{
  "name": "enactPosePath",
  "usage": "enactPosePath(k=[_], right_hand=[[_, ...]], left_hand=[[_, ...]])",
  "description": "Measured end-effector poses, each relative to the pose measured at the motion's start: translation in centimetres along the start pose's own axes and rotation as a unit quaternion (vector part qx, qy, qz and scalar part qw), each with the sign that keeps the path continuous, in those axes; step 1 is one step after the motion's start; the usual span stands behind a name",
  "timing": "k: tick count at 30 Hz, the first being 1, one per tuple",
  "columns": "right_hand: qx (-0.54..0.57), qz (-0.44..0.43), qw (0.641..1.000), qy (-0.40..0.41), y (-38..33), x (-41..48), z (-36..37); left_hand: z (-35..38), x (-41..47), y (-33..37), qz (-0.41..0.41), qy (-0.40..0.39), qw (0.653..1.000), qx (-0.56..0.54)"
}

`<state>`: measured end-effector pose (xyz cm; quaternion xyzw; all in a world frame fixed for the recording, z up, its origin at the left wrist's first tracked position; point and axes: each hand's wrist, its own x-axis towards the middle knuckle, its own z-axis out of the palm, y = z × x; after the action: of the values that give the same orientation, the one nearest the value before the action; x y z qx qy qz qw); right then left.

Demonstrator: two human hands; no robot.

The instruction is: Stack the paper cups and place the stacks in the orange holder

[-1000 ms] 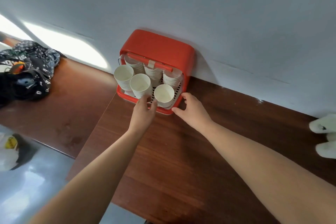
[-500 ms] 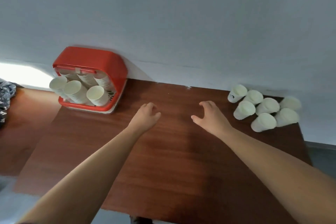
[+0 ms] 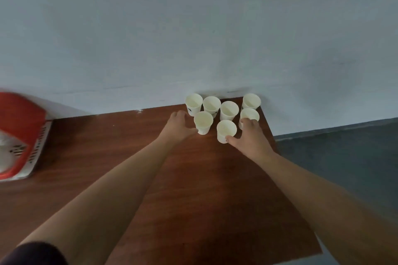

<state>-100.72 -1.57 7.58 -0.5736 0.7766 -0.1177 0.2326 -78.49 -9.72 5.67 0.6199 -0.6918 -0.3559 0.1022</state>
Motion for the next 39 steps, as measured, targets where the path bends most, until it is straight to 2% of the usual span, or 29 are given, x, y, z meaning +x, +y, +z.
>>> enactPosePath(k=[6, 12, 21, 25, 30, 35, 39], right_hand=[[0.030, 0.030, 0.999, -0.001, 1.1, 4.0, 4.2], [0.011, 0.019, 1.000, 0.014, 2.8, 6.5, 7.1], [0.031, -0.024, 0.999, -0.008, 2.9, 7.1, 8.6], [0.030, -0.040, 0.998, -0.031, 1.4, 6.0, 8.0], [0.055, -0.082, 0.994, -0.047, -4.9, 4.8, 6.1], [0.064, -0.143, 0.986, -0.061, -14.5, 3.1, 5.9], [0.072, -0.190, 0.976, -0.074, -22.7, 0.6, 7.3]], left_hand=[[3.7, 5.3, -0.5, -0.028, -0.013, 1.000, 0.005], [6.0, 8.5, -1.3, -0.008, -0.020, 0.999, 0.029], [7.4, 8.8, -2.4, 0.058, -0.011, 0.997, 0.045], [5.1, 7.2, -3.9, 0.029, 0.013, 0.999, 0.004], [-0.9, 2.8, -6.9, 0.004, 0.057, 0.996, -0.067], [-9.0, -3.4, -10.9, -0.001, 0.100, 0.992, -0.081], [-15.2, -9.2, -16.2, -0.038, 0.157, 0.981, -0.108]])
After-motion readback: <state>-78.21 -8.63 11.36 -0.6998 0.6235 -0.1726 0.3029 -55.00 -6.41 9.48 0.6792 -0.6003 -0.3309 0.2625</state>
